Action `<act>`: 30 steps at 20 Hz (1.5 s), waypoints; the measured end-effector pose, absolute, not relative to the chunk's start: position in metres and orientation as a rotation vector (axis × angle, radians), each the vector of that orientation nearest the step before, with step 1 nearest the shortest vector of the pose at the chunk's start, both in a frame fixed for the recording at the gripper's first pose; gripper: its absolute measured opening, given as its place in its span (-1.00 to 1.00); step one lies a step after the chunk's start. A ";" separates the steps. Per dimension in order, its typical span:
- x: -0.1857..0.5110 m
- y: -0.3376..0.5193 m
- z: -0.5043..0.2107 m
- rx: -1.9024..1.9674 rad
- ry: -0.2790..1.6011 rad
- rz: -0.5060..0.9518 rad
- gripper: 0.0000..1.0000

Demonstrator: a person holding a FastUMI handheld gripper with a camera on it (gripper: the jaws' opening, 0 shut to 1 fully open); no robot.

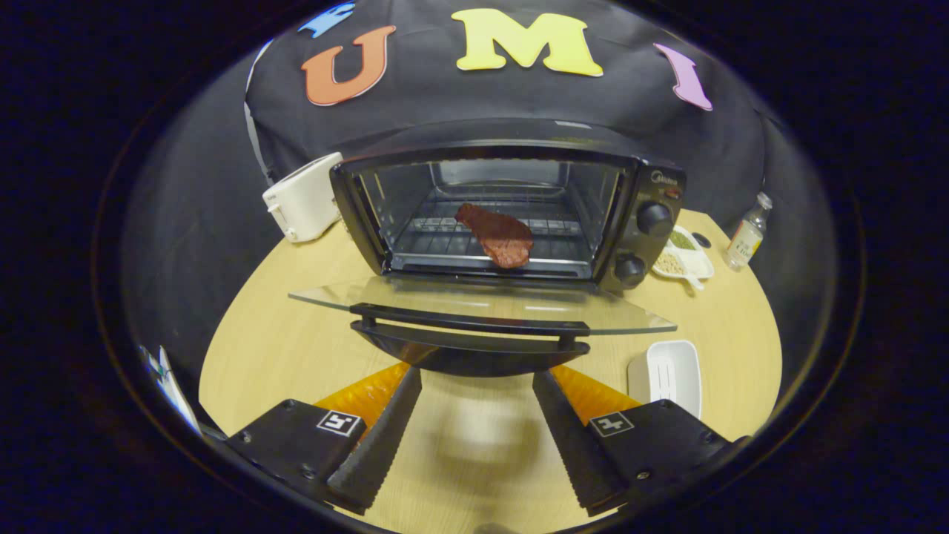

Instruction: Open the toaster oven, put the food inside, and close the toaster oven door.

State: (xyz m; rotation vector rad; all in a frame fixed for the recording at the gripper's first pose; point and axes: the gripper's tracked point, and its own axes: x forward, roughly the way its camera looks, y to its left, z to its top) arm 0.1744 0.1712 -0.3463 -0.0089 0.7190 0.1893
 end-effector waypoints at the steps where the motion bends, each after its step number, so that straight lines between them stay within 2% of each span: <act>1: 0.179 0.172 -0.338 -0.011 0.706 0.189 0.94; 13: 0.212 0.170 -0.275 -0.052 0.574 0.175 0.94; 21: 0.189 0.153 -0.252 -0.022 0.533 0.156 0.94; 30: 0.113 0.067 -0.087 0.014 0.198 0.089 0.93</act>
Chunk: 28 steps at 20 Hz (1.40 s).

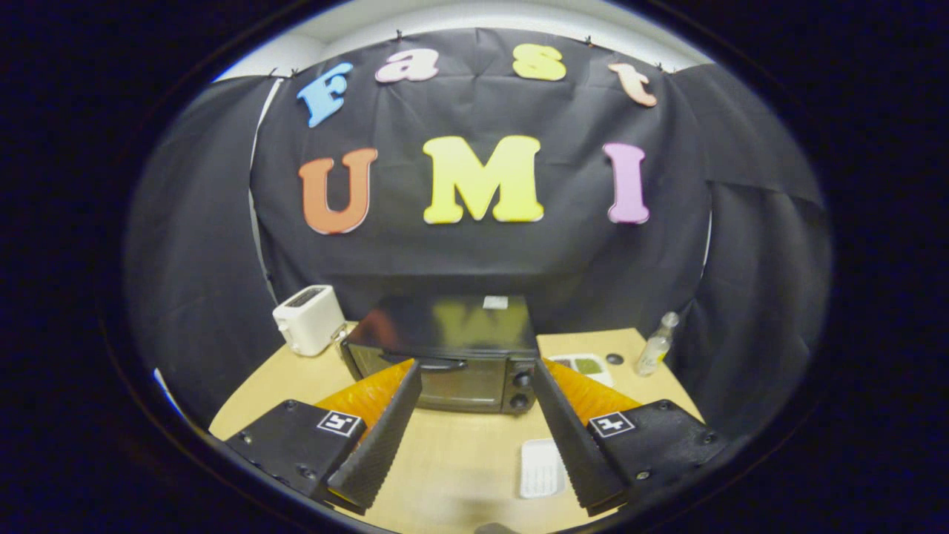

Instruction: Open the toaster oven, put the food inside, and close the toaster oven door.

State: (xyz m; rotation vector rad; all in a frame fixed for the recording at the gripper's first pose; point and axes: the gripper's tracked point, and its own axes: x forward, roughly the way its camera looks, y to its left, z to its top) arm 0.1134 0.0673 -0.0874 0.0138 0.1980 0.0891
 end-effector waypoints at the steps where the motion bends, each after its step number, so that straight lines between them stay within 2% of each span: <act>1: 0.105 0.054 -0.069 0.019 0.158 0.079 0.93; 7: 0.055 -0.040 -0.017 0.023 0.037 0.004 0.93; 15: 0.023 -0.124 -0.010 0.043 -0.028 -0.023 0.93; 28: 0.023 -0.124 -0.002 0.037 -0.045 0.050 0.93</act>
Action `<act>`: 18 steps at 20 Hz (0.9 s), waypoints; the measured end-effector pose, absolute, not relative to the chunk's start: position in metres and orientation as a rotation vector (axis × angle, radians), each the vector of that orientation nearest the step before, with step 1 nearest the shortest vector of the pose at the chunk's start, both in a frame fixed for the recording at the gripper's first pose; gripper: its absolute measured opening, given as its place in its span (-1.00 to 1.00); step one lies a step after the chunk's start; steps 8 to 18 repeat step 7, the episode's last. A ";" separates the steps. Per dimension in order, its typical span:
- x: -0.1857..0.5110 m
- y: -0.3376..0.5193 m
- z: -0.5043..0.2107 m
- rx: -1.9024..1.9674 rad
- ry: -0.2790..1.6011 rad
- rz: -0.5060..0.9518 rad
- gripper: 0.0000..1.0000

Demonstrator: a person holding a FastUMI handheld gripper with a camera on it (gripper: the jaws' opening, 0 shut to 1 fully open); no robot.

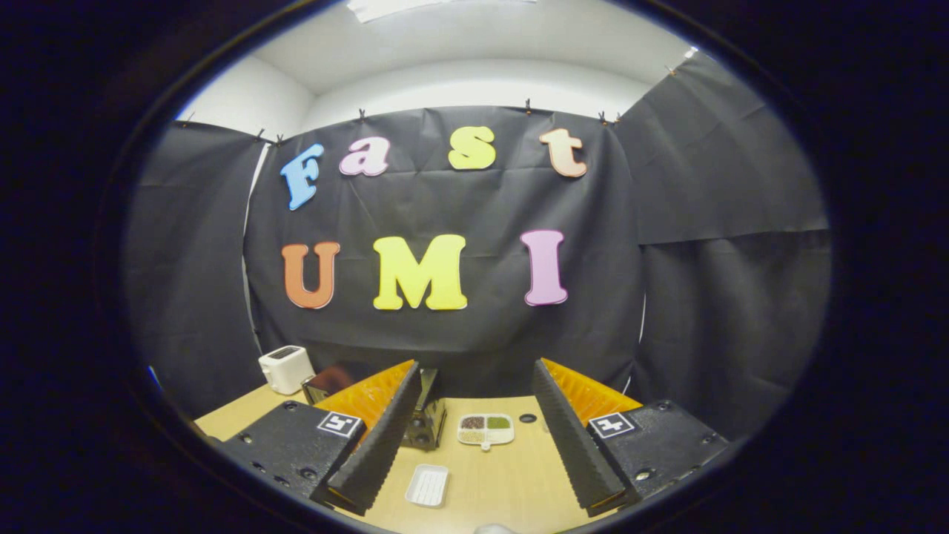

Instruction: Open the toaster oven, put the food inside, and close the toaster oven door.

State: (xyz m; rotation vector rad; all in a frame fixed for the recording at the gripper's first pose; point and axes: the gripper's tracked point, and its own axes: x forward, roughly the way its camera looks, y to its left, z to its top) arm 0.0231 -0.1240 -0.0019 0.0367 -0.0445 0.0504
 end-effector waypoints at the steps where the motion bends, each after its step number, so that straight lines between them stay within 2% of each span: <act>1: 0.024 -0.123 -0.001 0.036 -0.045 0.050 0.93; 18: 0.024 -0.121 0.009 0.051 -0.054 0.050 0.93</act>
